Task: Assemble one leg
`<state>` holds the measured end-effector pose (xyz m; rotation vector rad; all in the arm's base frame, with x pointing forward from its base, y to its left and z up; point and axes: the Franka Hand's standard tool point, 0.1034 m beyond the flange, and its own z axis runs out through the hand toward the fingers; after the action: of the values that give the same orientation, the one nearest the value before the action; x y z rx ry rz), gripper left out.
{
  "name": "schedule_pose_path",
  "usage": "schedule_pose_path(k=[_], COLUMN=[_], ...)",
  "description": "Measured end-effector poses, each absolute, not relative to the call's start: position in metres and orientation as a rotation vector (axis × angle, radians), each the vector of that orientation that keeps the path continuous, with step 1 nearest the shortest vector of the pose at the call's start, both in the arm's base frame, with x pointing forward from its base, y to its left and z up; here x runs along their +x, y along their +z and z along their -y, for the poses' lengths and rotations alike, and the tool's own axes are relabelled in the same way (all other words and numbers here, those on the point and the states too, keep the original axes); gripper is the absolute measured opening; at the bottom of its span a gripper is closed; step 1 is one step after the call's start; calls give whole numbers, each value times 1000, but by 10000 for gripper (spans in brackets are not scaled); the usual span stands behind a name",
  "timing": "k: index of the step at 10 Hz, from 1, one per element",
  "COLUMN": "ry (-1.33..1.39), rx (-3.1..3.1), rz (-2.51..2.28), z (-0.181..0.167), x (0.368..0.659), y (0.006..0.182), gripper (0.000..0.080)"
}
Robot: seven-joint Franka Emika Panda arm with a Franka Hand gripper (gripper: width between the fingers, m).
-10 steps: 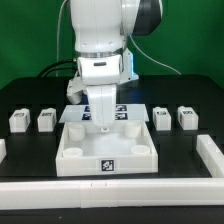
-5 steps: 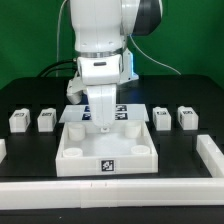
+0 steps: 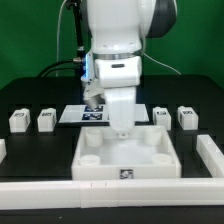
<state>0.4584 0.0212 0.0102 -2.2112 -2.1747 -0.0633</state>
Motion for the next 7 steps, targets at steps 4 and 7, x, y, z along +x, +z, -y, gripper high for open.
schedule_pose_path(k=[4,7], ry=[-114,-85], rx=[-2173,-2199], rz=[2222,2170], z=[-53,-59], x=[489,490], y=[10,8], gripper=[60,60])
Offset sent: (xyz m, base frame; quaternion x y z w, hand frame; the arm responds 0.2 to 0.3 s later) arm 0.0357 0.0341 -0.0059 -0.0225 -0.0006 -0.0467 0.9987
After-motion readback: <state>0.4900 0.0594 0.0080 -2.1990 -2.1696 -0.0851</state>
